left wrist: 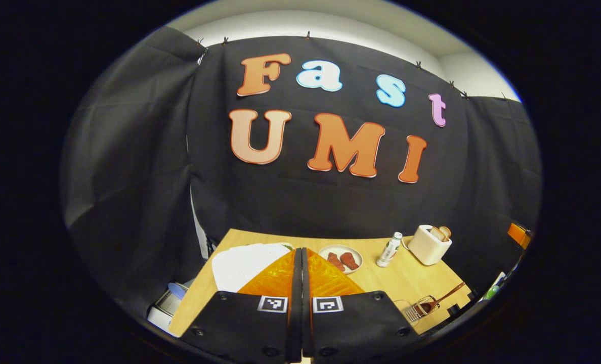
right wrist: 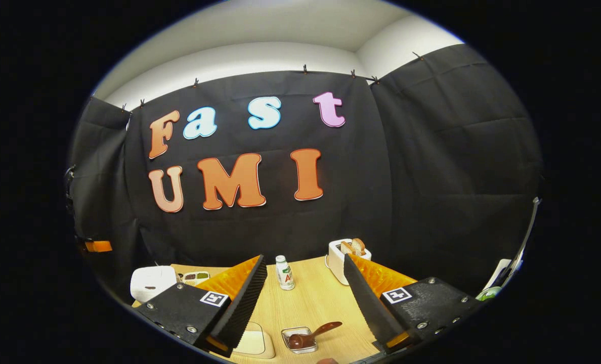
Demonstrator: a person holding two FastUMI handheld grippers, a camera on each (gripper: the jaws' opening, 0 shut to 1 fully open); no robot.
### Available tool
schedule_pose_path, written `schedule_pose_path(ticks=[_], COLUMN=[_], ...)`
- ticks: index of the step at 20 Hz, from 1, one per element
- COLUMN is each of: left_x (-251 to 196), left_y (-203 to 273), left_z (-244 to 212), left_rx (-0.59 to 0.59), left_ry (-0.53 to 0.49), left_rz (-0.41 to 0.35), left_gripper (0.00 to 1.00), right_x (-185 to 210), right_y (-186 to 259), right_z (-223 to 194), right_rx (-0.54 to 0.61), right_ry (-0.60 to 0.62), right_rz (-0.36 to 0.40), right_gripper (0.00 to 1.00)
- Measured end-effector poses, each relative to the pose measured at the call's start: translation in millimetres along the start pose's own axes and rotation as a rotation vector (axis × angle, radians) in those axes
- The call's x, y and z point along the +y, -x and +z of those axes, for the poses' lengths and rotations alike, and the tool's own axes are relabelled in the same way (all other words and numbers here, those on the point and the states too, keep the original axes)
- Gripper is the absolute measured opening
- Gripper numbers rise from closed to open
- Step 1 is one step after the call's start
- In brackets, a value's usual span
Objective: Close the left gripper, press the button to open the rice cooker; take a wooden spoon from the chopstick holder with the right hand, scoop a spoonful of rice and pour it into the rice cooker, then put the wooden spoon back into the chopstick holder.
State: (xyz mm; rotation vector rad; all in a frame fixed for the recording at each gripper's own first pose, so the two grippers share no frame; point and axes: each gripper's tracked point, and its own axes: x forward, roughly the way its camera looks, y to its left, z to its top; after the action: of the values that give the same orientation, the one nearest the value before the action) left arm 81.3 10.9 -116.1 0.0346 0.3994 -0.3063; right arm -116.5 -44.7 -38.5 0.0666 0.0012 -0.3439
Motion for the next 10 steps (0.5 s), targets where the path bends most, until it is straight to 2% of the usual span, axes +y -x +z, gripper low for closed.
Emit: schedule_pose_path(ticks=[1, 2, 3, 4, 5, 6, 10], left_x=[0, 0, 2, 5, 7, 8, 19], left_y=[-10, -20, -29, -38, -47, -54, -79], left_z=[-7, -15, -22, -30, -38, -47, -88], left_rx=[0.026, 0.049, 0.077, 0.101, 0.127, 0.154, 0.265], left_ry=[0.009, 0.015, 0.018, 0.022, 0.030, 0.038, 0.059], left_rz=[-0.011, -0.019, -0.024, -0.028, -0.028, -0.032, -0.024], left_gripper=[0.05, 0.05, 0.05, 0.05, 0.05, 0.05, 0.04], right_x=[-3, -5, -7, -10, -12, -16, -28], right_y=[1, 2, 3, 6, 7, 9, 15], right_z=[-2, -4, -6, -8, -9, -10, -14], right_rx=[0.003, 0.006, 0.009, 0.011, 0.011, 0.011, 0.018], right_ry=[-0.005, -0.010, -0.013, -0.014, -0.011, -0.007, 0.009], right_rz=[-0.006, -0.009, -0.013, -0.019, -0.025, -0.035, -0.067], right_gripper=[0.95, 1.00, 0.95, 0.95, 1.00, 0.95, 0.95])
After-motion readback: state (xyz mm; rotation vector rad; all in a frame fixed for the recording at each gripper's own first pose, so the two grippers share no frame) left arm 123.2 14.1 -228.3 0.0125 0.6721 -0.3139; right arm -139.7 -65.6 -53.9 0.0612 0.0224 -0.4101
